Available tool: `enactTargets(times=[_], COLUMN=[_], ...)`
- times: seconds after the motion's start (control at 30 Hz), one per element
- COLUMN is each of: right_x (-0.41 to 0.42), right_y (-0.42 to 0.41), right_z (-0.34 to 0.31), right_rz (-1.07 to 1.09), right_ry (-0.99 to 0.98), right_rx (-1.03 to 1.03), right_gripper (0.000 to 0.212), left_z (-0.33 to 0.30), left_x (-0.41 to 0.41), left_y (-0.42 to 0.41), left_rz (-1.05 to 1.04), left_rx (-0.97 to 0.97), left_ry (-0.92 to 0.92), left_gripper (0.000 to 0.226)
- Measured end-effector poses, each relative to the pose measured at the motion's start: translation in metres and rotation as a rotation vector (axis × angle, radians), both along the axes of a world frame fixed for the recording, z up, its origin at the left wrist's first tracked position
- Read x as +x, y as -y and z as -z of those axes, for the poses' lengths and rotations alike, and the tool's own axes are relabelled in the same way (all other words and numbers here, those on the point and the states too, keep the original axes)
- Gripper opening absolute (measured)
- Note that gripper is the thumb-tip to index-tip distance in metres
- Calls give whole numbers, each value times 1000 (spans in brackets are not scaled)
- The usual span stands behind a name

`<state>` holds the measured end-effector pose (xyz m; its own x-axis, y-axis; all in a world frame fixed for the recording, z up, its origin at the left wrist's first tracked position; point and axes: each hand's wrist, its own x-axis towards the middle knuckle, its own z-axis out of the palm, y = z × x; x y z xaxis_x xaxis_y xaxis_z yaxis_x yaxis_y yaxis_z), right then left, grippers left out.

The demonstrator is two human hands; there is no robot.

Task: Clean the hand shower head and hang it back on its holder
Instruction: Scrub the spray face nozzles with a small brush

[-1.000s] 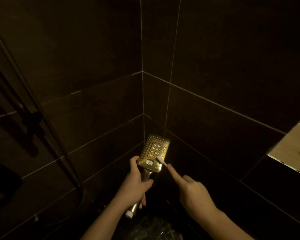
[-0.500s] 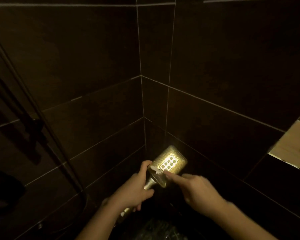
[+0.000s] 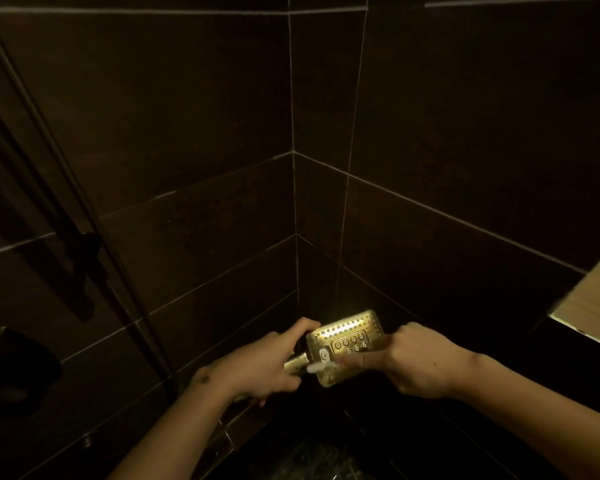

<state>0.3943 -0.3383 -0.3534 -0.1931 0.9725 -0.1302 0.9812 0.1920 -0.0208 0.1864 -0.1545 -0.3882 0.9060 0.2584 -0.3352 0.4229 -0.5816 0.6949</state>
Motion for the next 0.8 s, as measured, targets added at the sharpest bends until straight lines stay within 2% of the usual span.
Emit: enactTargets(times=[0.13,0.27,0.33,0.4,0.47,0.53,0.6,0.63,0.73,0.8], right_x=[13,5,11,19,12,-14,-34,-31,-5,-6], right_y=[-8,1,7,11,13,16,19,19,15,17], right_z=[-3,4,12,16,27,42,53,56,54,53], right_rz=[63,-21,93,341,522,499,407,432,665,596], right_ry=[56,77,42,-60,-162,-259,-283,-278,-261,-259], right_rx=[78,-33,72,213,267,238,202,237,358,330], right_gripper=[71,69,71,72,79,84,72,72,92,89], left_z=[-3,0,5,11,19,28,34,35,35,36], left_x=[-1,-3,-5,-5,-2,2,5,5,7,9], left_y=[2,2,7,16,25,32,37,40,45,48], left_rz=[-24,-72,-123,-212,-287,-325,-355,-365,-391,-402], left_rx=[-21,-54,-78,-146,-192,-204,-228,-240,-249,-236], left_ry=[15,59,92,140,192,209,212,215,229,233], left_gripper=[86,85,84,83,84,85,85,84,82,82])
